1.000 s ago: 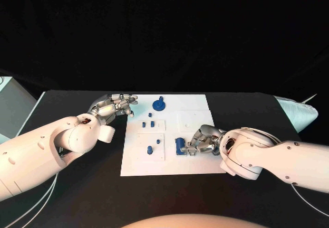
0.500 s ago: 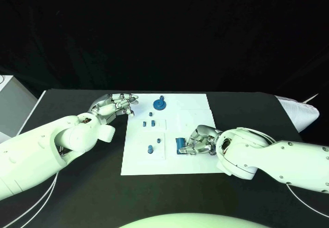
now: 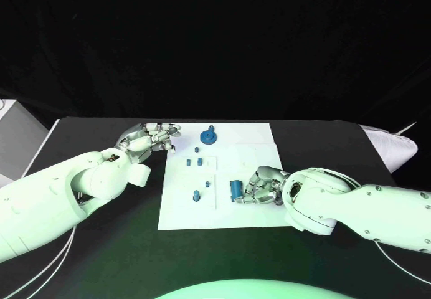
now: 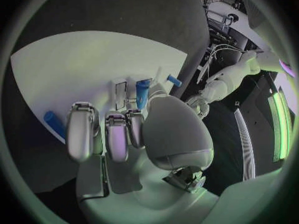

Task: Assemble the parts on the task board

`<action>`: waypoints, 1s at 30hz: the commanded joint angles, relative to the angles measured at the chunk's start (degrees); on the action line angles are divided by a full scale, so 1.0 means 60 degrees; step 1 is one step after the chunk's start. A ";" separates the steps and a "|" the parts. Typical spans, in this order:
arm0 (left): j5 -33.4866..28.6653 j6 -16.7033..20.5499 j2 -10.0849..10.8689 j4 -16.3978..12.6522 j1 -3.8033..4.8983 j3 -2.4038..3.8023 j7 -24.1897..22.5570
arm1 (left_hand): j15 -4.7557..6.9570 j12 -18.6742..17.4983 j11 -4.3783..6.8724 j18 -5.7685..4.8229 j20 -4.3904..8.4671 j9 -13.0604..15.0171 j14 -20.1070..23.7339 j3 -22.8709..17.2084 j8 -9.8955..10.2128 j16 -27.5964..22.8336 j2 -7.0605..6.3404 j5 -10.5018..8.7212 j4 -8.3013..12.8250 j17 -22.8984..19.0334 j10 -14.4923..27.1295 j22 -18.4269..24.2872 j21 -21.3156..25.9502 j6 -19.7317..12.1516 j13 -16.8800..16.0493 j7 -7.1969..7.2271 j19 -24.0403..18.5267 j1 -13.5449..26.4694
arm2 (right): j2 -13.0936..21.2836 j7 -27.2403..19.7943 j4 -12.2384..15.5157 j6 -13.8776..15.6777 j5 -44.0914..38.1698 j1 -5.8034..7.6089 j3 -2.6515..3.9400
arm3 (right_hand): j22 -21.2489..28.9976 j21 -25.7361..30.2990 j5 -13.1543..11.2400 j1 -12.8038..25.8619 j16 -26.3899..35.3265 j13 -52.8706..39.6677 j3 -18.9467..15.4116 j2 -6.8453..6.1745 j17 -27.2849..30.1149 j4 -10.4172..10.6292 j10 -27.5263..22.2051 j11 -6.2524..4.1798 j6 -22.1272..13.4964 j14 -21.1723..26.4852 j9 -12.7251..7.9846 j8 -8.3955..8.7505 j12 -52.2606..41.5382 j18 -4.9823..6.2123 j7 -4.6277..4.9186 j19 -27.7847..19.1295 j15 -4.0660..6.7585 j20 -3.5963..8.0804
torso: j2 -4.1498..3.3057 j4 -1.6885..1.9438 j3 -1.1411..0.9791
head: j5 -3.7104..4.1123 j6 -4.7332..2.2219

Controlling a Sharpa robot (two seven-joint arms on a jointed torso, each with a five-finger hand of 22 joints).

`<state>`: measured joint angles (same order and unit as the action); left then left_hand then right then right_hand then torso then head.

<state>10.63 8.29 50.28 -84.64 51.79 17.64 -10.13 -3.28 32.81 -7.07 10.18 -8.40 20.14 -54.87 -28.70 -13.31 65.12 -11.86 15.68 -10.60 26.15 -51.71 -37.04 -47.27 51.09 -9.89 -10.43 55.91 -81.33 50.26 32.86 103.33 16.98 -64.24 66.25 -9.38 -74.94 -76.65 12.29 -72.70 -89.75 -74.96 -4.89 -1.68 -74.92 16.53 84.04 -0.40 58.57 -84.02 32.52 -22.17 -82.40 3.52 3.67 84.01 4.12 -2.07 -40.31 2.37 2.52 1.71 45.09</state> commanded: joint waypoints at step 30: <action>-0.0043 -0.0100 -0.0018 -0.0008 -0.0052 0.0005 -0.0105 | 0.0031 0.0037 0.0006 0.0062 -0.0003 0.0012 0.0014 -0.0017 -0.0027 -0.0037 0.0038 0.0001 -0.0048 -0.0014 0.0075 0.0006 0.0058 -0.0013 0.0013 -0.0030 0.0040 0.0044 | 0.1962 -0.1359 0.0401 -0.0179 0.1678 0.0377 0.0067 | -0.1006 0.0109 -0.0557 -0.1097 -0.0041 -0.1842 0.0040 0.0009 -0.2513 -0.0092 0.0436 0.0133 -0.0364 -0.0997 -0.0281 0.0531 -0.0114 -0.0088 0.0206 0.0403 -0.0101 -0.0054 | 0.0024 -0.0026 0.0019 | 0.0126 -0.0080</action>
<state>10.63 8.30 50.28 -84.52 51.49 17.64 -10.03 -3.28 32.78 -7.07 10.18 -8.40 20.13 -54.87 -28.70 -13.31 65.12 -11.86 15.68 -10.59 26.15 -51.71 -37.03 -47.22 51.09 -9.90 -10.43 55.91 -81.33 61.61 27.78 106.36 18.22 -54.45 68.43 -8.99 -74.92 -75.78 9.28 -78.01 -89.75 -75.22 -4.92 -2.11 -74.91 15.99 84.01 0.03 56.73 -83.90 30.97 -19.23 -83.03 3.52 4.87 84.01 3.98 -2.07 -40.20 2.33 2.55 2.36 44.65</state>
